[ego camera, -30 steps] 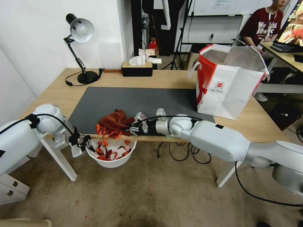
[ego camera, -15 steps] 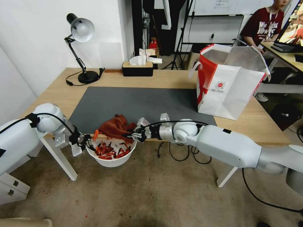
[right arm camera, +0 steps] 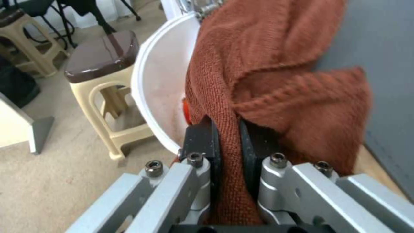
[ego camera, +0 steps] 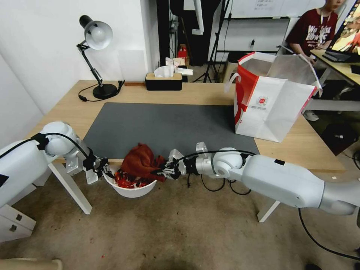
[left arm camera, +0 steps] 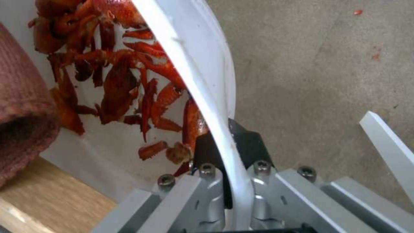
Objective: Sweep shrimp from table into container with towel, then put container into takeout bag.
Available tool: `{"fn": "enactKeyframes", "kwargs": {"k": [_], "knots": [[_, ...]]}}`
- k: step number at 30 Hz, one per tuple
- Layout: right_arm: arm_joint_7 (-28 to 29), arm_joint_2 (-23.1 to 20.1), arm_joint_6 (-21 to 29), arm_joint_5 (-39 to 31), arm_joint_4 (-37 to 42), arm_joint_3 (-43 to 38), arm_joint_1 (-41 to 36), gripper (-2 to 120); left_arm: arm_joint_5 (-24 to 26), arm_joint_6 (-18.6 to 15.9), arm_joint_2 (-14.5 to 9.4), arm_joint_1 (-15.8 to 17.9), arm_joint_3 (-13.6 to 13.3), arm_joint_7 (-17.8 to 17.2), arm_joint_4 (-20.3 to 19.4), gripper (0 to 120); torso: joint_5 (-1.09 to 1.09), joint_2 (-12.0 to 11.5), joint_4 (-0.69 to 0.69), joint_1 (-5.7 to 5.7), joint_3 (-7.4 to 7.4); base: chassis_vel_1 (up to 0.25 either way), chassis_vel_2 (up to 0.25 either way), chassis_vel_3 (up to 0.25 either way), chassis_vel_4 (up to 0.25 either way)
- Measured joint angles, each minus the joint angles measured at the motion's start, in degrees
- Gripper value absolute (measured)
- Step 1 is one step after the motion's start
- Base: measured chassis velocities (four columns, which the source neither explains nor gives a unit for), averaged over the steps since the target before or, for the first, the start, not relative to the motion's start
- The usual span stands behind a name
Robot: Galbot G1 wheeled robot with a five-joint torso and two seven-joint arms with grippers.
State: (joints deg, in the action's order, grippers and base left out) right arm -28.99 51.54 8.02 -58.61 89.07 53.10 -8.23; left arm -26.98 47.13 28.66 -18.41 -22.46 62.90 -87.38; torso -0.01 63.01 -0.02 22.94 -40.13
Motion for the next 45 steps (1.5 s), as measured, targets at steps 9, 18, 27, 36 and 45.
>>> {"fn": "enactKeyframes", "kwargs": {"k": [9, 18, 27, 36, 45], "knots": [[-0.8, 1.13, -3.67, -1.8, 0.23, -5.61, -1.23, 8, -0.08, 0.0, -0.33, -0.07, -0.09, 0.0, -0.54, 0, 0.0, 0.0, 0.01, 0.0, 0.02, 0.0, 0.0, 0.0, 0.0], [3.91, 2.4, -6.29, -7.49, 2.2, -12.85, -1.02, 8, -0.08, -0.01, -1.4, -0.97, 0.34, -0.11, -1.87, 0, 0.0, 0.01, 0.01, -0.01, 0.02, 0.0, 0.0, 0.0, 0.0], [33.13, 3.04, 0.19, -5.93, 2.36, -20.18, -2.81, 8, -0.17, -0.01, -3.18, -4.94, 3.6, -0.29, -4.25, 0, 0.04, 0.03, 0.02, -0.02, 0.03, 0.0, 0.0, 0.0, 0.0], [52.31, 0.75, 9.83, -8.78, 2.43, -22.71, -5.16, 8, -0.92, -0.01, -4.14, -9.66, 7.45, -0.45, -6.47, 0, 0.02, 0.03, 0.01, -0.03, 0.03, 0.0, 0.0, 0.0, 0.0], [56.95, -1.62, 12.04, -9.25, 4.53, -24.4, -7.58, 8, -1.35, -0.01, -4.69, -13.2, 10.6, -0.76, -7.89, 0, 0.02, 0.03, 0.02, -0.02, 0.03, 0.0, 0.0, 0.0, 0.0]]}}
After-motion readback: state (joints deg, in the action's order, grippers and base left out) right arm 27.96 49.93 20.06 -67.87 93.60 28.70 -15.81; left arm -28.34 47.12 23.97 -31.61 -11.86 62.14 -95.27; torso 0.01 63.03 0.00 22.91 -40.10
